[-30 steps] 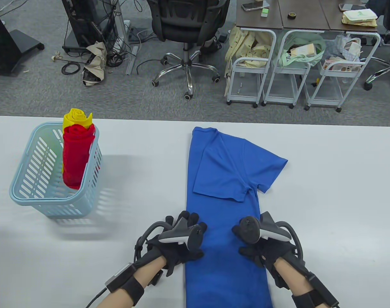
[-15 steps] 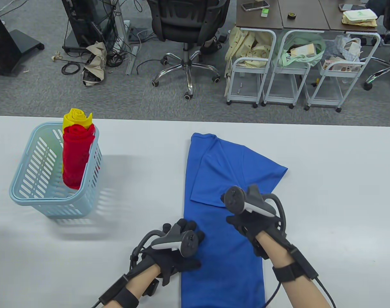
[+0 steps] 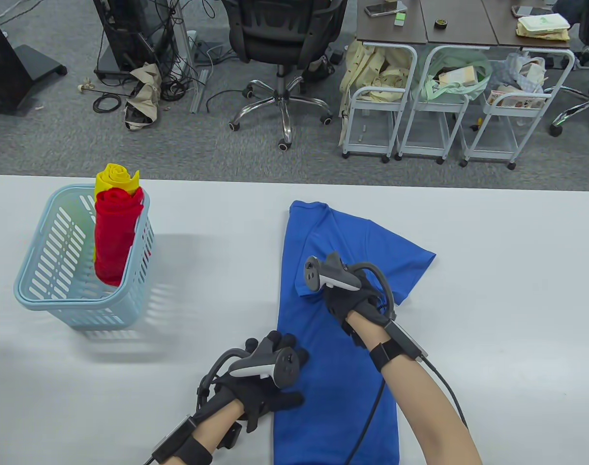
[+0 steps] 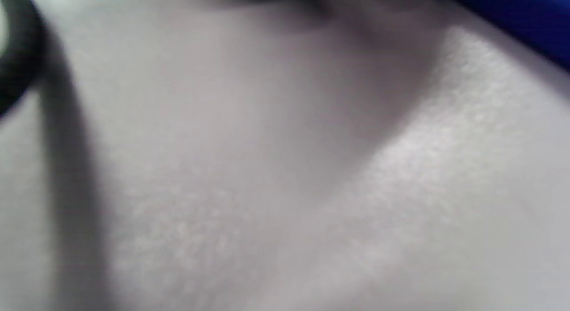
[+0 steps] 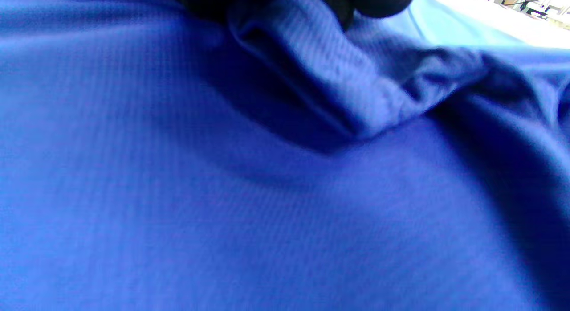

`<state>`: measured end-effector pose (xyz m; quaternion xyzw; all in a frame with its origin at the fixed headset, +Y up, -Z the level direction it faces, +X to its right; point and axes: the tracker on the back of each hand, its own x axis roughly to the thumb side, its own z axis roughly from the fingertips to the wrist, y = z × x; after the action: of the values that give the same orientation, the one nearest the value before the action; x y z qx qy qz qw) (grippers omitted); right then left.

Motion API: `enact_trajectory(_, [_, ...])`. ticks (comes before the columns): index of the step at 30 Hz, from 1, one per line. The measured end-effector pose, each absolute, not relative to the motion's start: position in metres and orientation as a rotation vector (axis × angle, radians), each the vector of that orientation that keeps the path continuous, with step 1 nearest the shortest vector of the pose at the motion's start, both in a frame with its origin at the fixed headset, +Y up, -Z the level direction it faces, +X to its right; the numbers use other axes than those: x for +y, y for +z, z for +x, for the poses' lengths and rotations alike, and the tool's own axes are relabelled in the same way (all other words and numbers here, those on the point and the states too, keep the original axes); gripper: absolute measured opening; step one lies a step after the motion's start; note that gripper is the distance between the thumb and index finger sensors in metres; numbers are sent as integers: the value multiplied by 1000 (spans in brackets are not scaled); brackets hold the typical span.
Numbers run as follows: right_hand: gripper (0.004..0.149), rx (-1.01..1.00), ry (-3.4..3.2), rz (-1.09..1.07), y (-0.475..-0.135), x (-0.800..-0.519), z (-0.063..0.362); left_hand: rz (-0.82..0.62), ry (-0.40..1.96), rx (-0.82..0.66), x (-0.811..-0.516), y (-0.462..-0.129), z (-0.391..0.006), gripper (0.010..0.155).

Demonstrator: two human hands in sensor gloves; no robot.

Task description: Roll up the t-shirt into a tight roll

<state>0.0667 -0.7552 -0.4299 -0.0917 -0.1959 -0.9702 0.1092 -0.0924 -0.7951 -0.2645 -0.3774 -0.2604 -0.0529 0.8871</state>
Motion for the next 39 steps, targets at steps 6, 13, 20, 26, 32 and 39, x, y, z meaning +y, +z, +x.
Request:
enact_trajectory(6, [41, -530, -3106, 143, -463, -715, 141, -787, -108, -543, -796, -264, -94, 81])
enact_trajectory(13, [46, -694, -3224, 1020, -469, -728, 280, -795, -110, -549, -796, -265, -94, 81])
enact_trajectory(20, [74, -773, -3223, 909, -457, -736, 280, -806, -108, -548, -796, -265, -94, 81])
enact_trajectory(26, [87, -862, -3065, 825, -464, -754, 242, -811, -106, -541, -796, -265, -94, 81])
enact_trajectory(32, [73, -780, -3021, 979, -472, -756, 233, -819, -88, -534, -796, -264, -95, 81])
enact_trajectory(39, [57, -646, -2987, 987, -471, -758, 227, -822, -90, -538, -796, -265, -94, 81])
